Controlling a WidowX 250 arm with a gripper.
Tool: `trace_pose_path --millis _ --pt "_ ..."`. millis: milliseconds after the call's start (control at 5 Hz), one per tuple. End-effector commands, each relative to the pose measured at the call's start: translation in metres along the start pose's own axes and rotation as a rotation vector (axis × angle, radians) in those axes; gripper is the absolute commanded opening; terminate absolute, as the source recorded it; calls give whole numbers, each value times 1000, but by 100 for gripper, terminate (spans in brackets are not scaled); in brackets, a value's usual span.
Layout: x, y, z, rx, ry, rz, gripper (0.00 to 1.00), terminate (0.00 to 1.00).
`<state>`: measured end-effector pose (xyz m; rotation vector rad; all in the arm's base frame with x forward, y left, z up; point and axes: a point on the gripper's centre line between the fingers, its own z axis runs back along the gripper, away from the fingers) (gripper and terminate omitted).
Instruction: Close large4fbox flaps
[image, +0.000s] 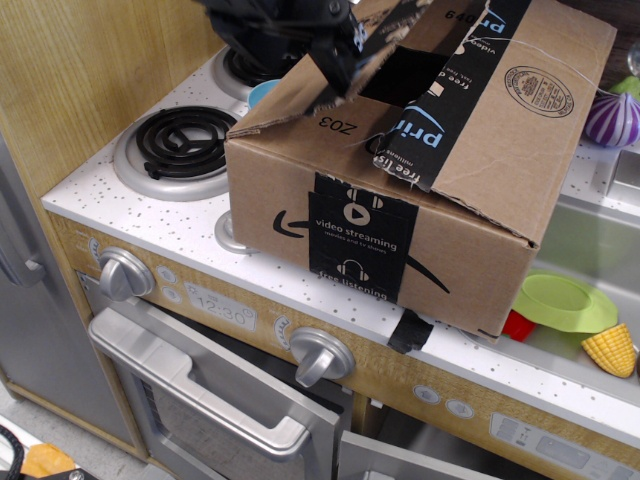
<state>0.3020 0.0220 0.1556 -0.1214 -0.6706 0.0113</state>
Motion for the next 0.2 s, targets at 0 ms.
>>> trace_pose_path --millis 0 --pt "-5 -9 -18 0 18 -43 100 100"
